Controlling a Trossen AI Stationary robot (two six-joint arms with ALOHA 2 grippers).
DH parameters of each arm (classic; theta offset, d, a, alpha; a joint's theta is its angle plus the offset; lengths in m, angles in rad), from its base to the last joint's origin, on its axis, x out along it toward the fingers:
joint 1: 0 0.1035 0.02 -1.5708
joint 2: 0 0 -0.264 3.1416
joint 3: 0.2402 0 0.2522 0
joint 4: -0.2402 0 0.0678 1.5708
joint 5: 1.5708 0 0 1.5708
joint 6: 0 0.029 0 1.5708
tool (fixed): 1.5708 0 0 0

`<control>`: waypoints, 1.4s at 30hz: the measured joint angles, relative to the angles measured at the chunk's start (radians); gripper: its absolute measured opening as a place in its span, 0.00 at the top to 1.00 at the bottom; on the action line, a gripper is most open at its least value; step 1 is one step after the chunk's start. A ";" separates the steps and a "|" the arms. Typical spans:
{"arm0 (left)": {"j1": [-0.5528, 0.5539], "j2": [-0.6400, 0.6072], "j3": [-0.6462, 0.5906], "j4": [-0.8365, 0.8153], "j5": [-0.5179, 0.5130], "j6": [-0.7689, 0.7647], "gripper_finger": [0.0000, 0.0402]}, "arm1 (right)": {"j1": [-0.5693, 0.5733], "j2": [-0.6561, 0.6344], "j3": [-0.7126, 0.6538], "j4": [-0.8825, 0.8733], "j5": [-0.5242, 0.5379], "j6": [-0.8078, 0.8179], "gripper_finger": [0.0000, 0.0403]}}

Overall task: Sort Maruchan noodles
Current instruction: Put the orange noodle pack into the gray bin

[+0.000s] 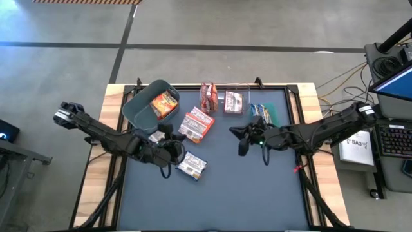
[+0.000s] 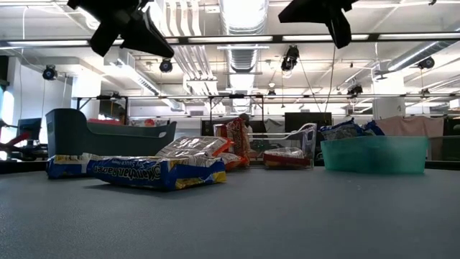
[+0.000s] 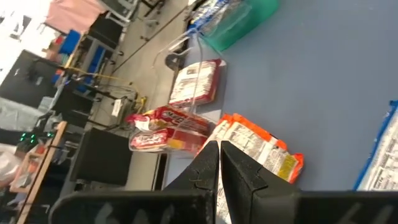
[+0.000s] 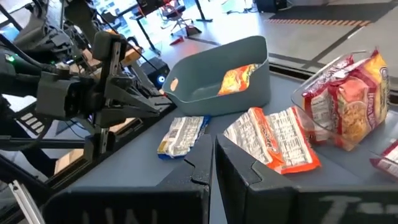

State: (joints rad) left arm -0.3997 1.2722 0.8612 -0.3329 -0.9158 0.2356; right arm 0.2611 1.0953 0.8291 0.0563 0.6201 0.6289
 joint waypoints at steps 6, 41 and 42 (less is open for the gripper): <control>0.026 -0.013 0.000 0.001 0.041 0.064 1.00 | 0.000 0.020 0.000 0.039 -0.067 -0.069 0.98; 0.035 -0.494 -0.175 -0.013 0.144 0.133 1.00 | -0.089 0.381 0.243 0.198 -0.072 -0.136 0.98; 0.035 -0.497 -0.176 -0.016 0.116 0.145 1.00 | -0.092 0.395 0.274 0.169 -0.076 -0.141 0.98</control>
State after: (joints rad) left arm -0.3649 0.7748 0.6856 -0.3492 -0.7995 0.3805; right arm 0.1692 1.4907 1.1028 0.2258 0.5441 0.4876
